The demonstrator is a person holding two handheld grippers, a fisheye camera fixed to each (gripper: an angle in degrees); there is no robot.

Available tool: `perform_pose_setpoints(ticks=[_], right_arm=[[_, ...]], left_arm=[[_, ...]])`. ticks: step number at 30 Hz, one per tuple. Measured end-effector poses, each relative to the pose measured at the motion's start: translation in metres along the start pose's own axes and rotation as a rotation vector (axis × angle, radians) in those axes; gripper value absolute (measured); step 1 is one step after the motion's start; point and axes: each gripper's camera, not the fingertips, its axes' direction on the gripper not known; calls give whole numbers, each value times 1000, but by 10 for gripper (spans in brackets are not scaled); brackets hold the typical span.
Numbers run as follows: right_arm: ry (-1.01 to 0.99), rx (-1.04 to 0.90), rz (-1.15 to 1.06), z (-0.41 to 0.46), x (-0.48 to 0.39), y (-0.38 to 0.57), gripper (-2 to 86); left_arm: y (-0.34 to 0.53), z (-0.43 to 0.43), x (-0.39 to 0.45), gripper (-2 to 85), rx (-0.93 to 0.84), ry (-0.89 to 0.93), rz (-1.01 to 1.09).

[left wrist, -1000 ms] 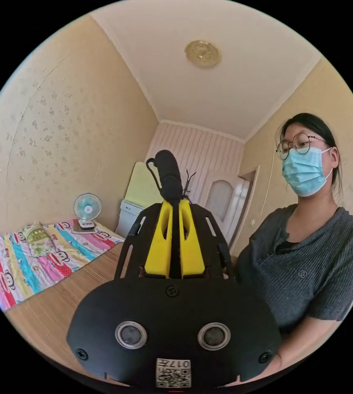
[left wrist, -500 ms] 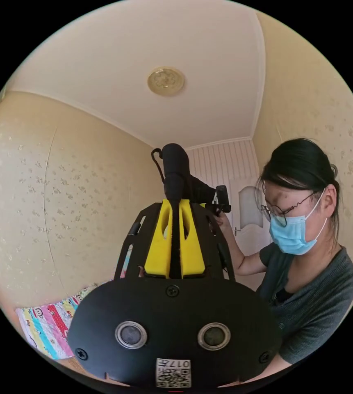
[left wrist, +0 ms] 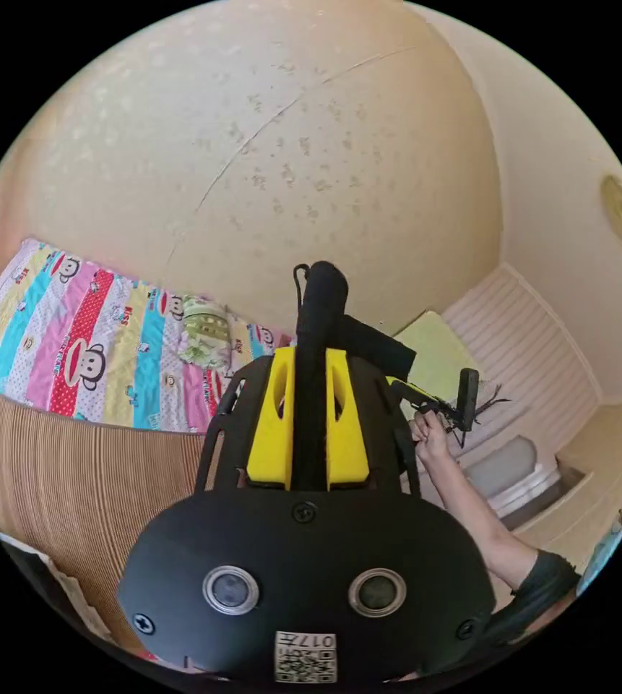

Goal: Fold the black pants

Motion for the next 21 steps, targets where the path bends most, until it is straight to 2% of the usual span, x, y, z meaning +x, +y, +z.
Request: perform_pose_setpoints(ticks=[2,5,7,10,13,17,19,21], right_arm=[[-62,20,133,41,38,19,84],[-155,-101,86,124,75,89,78],[-191,-313,57,196,94,170,80],[-229,-540,50,260,104,271,90],[-140,-630,88,281,113,339,108],[36,-660,146,287,132,387,123],[44,-736,192,299,152,405,120],[63,-718,152,296,163,401,102]], left_arm=[[11,20,-51,76,-68,-84,-22],[75,51,-133,83,-280,-173,53],[135,64,-192,99,-417,-197,-3],[231,64,-272,113,-563,-110,-167],[290,60,-301,131,-659,-53,-216],[309,58,-314,143,-702,-167,-161],[306,62,-325,135,-732,-227,-155],[295,66,-341,65,-818,-263,-129]])
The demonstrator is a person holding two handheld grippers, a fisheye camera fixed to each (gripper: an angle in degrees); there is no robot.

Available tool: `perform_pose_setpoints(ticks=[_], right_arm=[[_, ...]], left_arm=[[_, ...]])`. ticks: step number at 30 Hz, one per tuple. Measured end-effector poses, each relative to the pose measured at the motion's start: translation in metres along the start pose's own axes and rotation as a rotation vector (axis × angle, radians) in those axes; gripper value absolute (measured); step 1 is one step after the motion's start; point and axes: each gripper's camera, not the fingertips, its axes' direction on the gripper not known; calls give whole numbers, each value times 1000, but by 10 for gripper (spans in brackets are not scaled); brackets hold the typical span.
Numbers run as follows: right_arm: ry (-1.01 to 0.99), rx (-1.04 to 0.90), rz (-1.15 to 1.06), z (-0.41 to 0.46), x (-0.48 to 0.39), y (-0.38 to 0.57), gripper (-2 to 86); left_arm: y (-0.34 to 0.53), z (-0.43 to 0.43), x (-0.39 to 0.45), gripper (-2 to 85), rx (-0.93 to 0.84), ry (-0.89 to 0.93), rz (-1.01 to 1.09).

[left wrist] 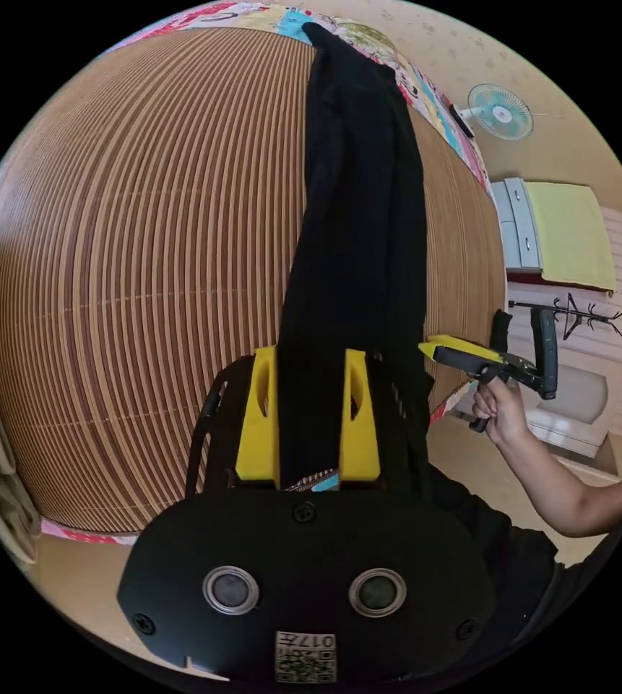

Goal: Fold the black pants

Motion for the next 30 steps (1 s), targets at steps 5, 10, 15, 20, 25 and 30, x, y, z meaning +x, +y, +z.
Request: perform_pose_setpoints(ticks=[5,10,15,20,25,30], right_arm=[[-280,-60,-252,-26,45,-7,16],[-650,221,107,-71,178,19,18],[-567,98,94,-55,192,11,102],[-345,-127,-35,-20,166,-13,115],[-755,-52,-216,-42,183,-13,23],[-1205,320,-54,-76,280,26,16]], left_arm=[[2,-75,-51,3,132,598,231],[48,-116,-154,-4,415,920,-26],[59,-114,-201,15,215,415,-278],[30,-125,-187,95,116,266,-131],[10,-131,-198,94,40,243,-106],[11,-148,-212,88,87,216,-112]])
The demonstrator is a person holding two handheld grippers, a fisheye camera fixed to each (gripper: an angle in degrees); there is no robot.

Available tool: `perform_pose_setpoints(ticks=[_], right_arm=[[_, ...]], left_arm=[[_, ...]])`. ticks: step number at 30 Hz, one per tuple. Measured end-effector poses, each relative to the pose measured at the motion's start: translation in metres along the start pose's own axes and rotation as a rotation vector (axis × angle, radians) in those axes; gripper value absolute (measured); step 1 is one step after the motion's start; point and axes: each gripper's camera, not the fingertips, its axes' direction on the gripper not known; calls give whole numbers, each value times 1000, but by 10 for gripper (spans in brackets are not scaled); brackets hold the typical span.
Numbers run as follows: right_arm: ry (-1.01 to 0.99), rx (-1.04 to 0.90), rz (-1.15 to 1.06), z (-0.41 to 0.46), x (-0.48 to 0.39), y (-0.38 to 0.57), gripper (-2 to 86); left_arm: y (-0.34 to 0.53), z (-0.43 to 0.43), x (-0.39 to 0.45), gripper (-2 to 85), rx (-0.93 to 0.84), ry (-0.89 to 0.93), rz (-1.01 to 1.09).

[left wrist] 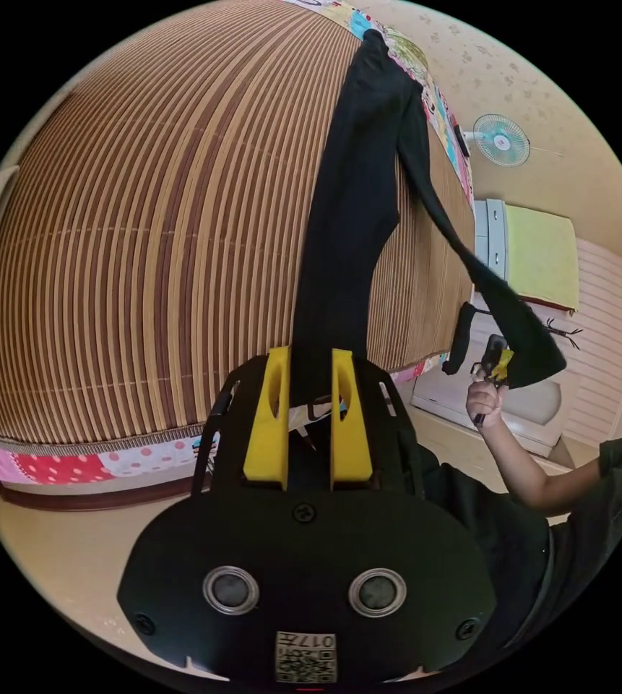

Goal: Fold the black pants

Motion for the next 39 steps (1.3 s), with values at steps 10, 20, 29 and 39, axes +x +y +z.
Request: perform_pose_setpoints(ticks=[10,20,29,39], right_arm=[[526,-19,298,-59,36,14,15],[699,-88,263,-64,20,-2,14],[733,-203,258,-61,17,-18,14],[877,-433,257,-56,-13,1,15]], left_arm=[[-9,12,-2,-3,-36,-208,30],[61,35,-23,1,-155,-16,-16],[-29,53,14,90,-80,-300,-7],[46,79,-4,8,-142,-216,-118]])
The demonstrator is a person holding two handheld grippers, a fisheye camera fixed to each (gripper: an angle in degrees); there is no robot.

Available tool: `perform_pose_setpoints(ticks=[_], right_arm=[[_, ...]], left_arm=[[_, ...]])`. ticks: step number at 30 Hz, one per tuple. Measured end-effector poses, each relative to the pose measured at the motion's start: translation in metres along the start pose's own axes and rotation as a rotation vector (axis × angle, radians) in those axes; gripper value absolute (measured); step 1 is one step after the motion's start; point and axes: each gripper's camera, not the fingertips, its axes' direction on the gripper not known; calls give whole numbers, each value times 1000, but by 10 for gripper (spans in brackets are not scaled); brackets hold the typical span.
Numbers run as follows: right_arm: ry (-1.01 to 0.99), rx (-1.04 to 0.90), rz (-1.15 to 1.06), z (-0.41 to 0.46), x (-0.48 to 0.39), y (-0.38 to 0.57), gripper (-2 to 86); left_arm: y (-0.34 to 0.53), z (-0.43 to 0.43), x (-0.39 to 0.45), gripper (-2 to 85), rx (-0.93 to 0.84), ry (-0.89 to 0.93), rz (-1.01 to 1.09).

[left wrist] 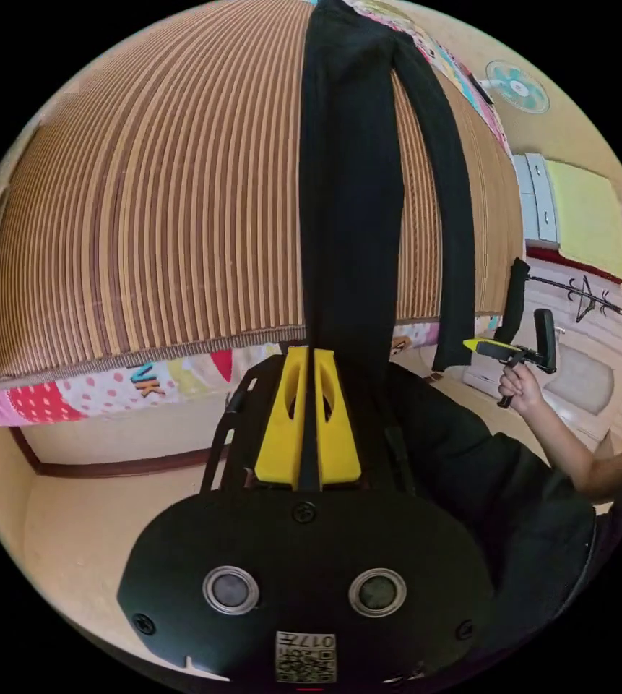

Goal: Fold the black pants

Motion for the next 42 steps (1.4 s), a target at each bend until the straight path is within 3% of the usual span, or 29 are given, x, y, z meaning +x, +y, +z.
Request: perform_pose_setpoints(ticks=[3,6,9,12,16,17,20,23,28,32,35,39,42], right_arm=[[-42,49,-55,-24,-27,14,15],[11,46,-192,-42,-73,19,17],[122,11,-380,-45,-124,20,17],[20,8,-442,-49,-151,15,18],[-64,-65,-526,-52,-164,6,21],[-76,-81,-547,-54,-164,5,22],[-62,-180,-687,-75,-145,-11,27],[54,-189,-607,-114,-95,-75,46],[-296,217,-294,-226,-7,-278,100],[-244,423,-192,-257,-15,-391,113],[-360,543,-132,-261,-35,-453,100],[-288,589,-48,-255,-74,-502,51],[-59,613,-64,-261,-116,-499,36]], left_arm=[[26,-33,0,45,174,-40,-131],[24,-58,61,89,297,-69,37],[-8,-35,142,121,150,85,293],[-32,2,204,160,-4,152,422],[-45,34,229,133,-49,40,404],[-45,41,231,78,-61,-11,391],[-38,37,226,38,-23,12,351],[-34,31,207,33,2,152,296],[-29,33,173,28,20,271,202],[-24,41,158,27,44,363,192],[-22,42,152,26,56,386,171],[-19,44,142,19,82,427,170],[-17,42,126,7,96,554,174]])
